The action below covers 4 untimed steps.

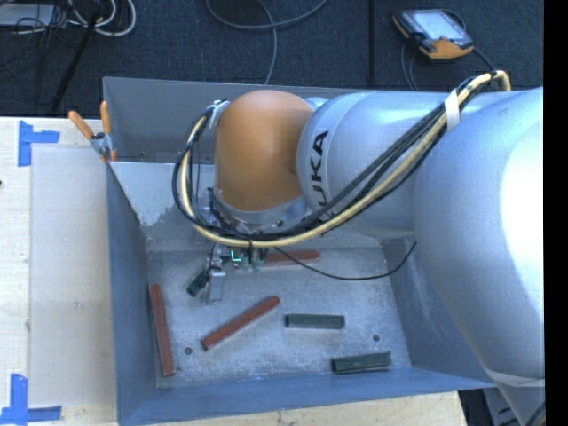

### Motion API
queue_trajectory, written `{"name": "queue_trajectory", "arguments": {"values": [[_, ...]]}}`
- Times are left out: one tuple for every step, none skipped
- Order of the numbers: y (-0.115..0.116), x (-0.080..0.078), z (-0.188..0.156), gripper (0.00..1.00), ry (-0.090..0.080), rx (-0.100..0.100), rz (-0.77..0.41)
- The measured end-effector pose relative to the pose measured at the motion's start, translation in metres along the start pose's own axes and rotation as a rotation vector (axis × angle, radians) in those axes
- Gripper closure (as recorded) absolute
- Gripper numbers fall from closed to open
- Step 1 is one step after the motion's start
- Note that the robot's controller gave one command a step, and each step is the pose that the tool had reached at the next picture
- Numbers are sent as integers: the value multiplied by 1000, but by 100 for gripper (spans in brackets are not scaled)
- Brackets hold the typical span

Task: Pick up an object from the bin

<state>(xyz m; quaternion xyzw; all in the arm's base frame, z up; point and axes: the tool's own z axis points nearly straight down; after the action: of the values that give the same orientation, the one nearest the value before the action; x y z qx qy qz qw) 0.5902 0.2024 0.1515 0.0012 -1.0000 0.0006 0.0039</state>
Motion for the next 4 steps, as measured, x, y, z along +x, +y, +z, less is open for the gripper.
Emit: {"name": "queue_trajectory", "arguments": {"values": [[-1, -2, -4, 0, -7, -1, 3], [-19, 14, 41, 0, -13, -4, 22], [-36, 17, 76, 0, -4, -1, 153], [-58, 12, 81, 100, -9, -2, 216]]}}
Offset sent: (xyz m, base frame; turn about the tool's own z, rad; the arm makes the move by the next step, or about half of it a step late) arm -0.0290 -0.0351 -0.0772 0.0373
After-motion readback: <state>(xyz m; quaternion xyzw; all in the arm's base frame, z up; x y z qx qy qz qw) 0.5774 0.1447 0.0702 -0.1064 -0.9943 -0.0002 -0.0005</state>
